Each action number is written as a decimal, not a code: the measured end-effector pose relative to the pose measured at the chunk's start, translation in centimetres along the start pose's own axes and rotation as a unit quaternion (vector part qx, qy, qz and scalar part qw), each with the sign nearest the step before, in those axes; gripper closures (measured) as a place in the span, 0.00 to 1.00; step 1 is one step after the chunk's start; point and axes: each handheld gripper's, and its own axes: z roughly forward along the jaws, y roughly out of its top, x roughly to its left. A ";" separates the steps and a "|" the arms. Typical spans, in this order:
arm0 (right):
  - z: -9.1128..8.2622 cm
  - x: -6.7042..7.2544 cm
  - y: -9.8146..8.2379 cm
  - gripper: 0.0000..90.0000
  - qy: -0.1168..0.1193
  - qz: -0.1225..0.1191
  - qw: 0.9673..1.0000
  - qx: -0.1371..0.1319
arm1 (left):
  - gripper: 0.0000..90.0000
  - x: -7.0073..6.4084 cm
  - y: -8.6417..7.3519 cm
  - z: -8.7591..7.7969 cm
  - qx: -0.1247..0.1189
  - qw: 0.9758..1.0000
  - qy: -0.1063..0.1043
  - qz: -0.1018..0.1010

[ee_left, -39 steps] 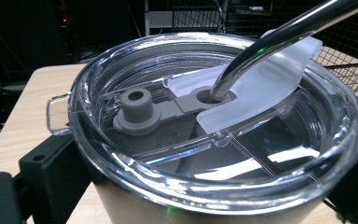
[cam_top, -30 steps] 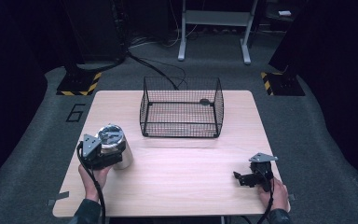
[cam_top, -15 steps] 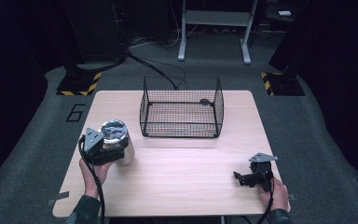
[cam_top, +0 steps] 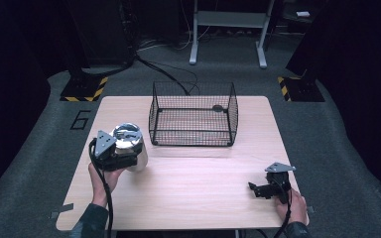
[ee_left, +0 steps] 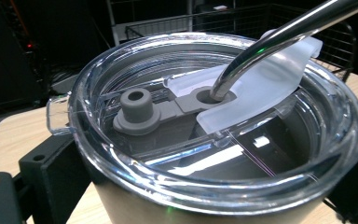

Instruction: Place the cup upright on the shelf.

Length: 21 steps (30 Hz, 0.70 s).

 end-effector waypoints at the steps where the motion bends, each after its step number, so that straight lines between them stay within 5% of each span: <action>1: 0.0 0.0 0.0 0.00 0.000 0.000 1.000 0.000 | 0.04 -0.2 0.3 0.1 0.001 1.000 -0.004 0.004; 21: 0.0 0.0 0.0 0.00 0.000 0.000 1.000 0.000 | 0.04 -1.9 2.9 1.1 -0.007 0.999 -0.042 0.024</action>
